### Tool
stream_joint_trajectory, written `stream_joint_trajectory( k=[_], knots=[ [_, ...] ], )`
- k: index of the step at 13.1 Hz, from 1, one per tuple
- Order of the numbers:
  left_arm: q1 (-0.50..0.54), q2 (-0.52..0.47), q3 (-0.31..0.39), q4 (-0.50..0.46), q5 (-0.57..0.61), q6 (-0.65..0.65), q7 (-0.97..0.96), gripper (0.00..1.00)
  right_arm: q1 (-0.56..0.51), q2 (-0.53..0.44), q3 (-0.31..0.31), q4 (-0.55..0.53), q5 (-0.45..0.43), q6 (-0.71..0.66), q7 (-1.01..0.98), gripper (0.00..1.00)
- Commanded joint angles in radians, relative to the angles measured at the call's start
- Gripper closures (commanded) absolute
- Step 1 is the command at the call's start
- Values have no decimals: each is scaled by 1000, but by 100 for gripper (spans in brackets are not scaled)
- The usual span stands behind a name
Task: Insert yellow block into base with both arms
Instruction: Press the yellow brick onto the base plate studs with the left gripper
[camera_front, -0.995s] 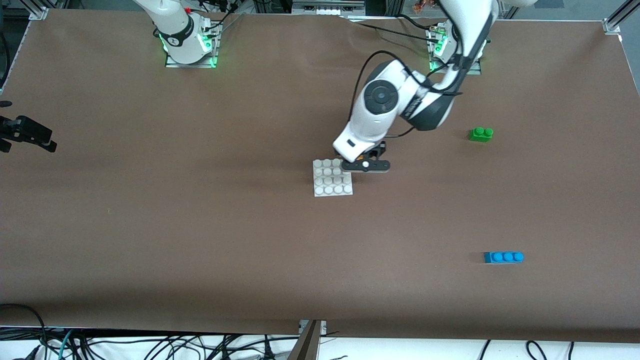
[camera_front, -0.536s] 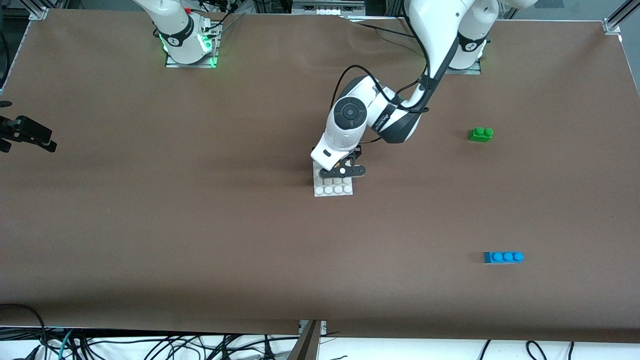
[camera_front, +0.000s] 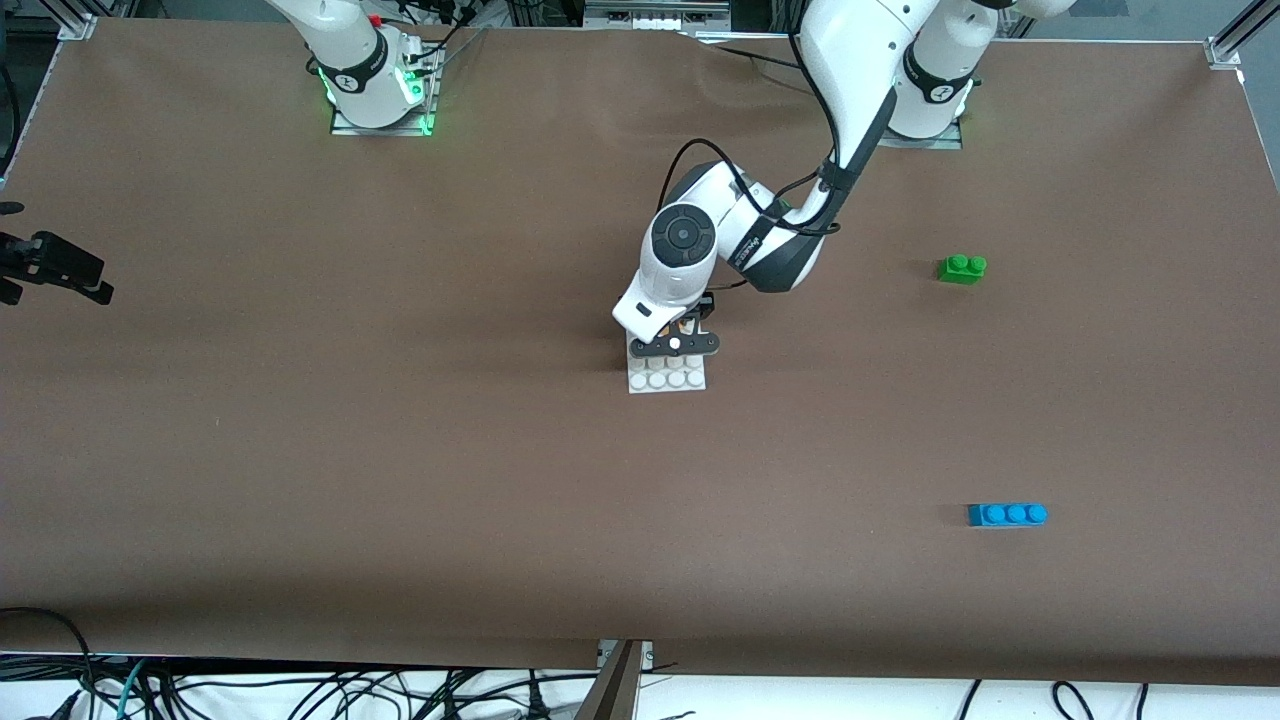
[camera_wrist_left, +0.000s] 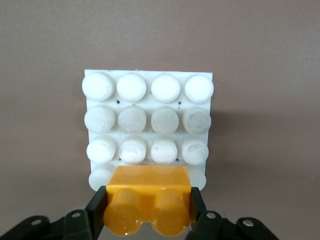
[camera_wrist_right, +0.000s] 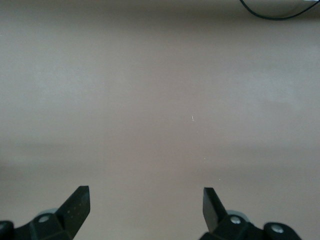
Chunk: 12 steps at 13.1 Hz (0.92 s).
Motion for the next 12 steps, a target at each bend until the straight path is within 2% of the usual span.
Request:
stream_joint_trajectory(
  k=[1, 12],
  knots=[
    [-20, 30, 33, 34, -3, -18, 10, 100, -8, 8, 6, 21, -3, -9, -13, 0],
    [-25, 69, 34, 74, 8, -8, 5, 100, -8, 8, 6, 21, -3, -9, -13, 0]
  ],
)
